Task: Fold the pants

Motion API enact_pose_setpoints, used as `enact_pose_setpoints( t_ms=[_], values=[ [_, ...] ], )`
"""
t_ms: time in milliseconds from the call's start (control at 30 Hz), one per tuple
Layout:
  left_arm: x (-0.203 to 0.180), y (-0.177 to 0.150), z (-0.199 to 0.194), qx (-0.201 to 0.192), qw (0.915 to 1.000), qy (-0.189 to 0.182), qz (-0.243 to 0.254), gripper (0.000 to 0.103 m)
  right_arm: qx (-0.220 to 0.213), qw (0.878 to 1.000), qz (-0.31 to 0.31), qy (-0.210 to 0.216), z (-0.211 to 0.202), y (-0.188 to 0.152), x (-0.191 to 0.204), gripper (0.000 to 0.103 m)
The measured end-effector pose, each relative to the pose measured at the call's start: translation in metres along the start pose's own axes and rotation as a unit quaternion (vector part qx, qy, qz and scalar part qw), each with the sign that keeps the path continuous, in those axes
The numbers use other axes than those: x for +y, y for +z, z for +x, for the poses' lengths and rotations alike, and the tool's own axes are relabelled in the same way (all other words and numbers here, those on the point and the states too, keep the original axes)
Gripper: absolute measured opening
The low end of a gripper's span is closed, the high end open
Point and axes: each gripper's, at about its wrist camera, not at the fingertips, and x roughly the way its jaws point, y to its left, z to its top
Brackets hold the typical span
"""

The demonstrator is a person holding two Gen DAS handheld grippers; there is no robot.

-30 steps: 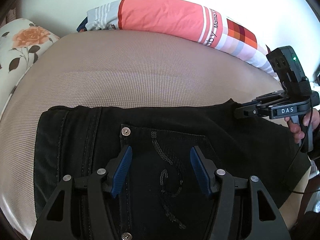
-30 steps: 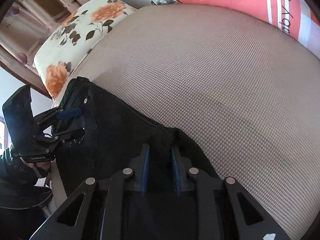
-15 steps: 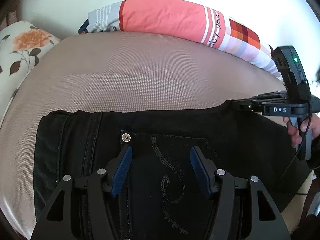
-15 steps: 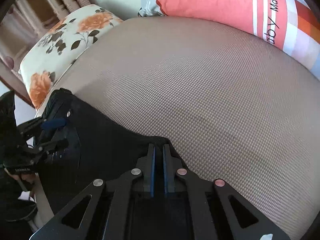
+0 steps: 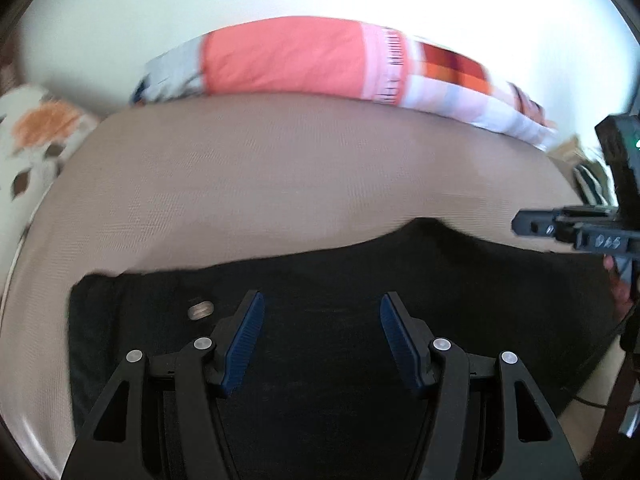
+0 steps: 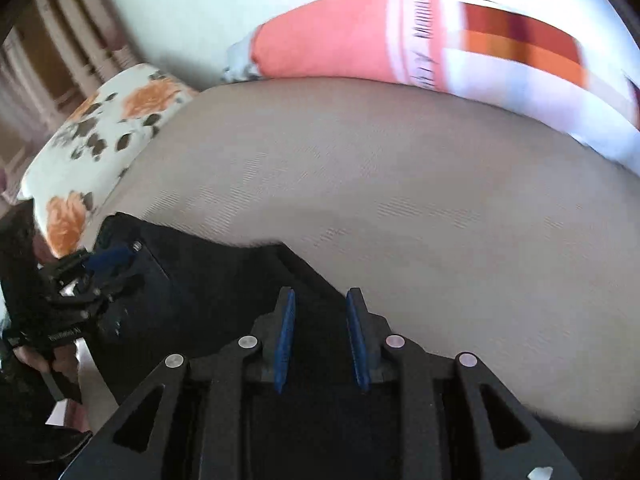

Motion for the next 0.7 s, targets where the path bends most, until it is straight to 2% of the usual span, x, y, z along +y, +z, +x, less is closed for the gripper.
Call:
enact_pose_setpoints(
  t_ms=[67, 167, 300, 467, 600, 700],
  values=[
    [-0.018, 0.006, 0.006, 0.002, 0.9997, -0.018, 0.017, 0.061, 0.005, 0.999, 0.011, -0.045, -0.009, -0.02, -0.01, 0.026],
    [-0.043, 0.014, 0.023, 0.012, 0.9984, -0.04, 0.037, 0.061, 0.014, 0.996, 0.029, -0.088, -0.014, -0.045, -0.024, 0.026],
    [-0.065, 0.024, 0.049, 0.034, 0.9969, -0.061, 0.038, 0.061, 0.022, 0.992, 0.054, -0.115, -0.013, -0.063, -0.039, 0.026],
    [-0.082, 0.033, 0.068, 0.044, 0.9957, -0.056, 0.058, 0.059, 0.017, 0.988, 0.084, -0.129, -0.011, -0.072, -0.055, 0.025],
    [-0.087, 0.039, 0.091, 0.063, 0.9953, -0.02, 0.07, 0.055, 0.005, 0.987, 0.086, -0.136, -0.006, -0.073, -0.063, 0.024],
    [-0.087, 0.039, 0.1, 0.064, 0.9958, -0.017, 0.064, 0.055, 0.002, 0.987, 0.091, -0.135, -0.001, -0.071, -0.066, 0.026]
  ],
)
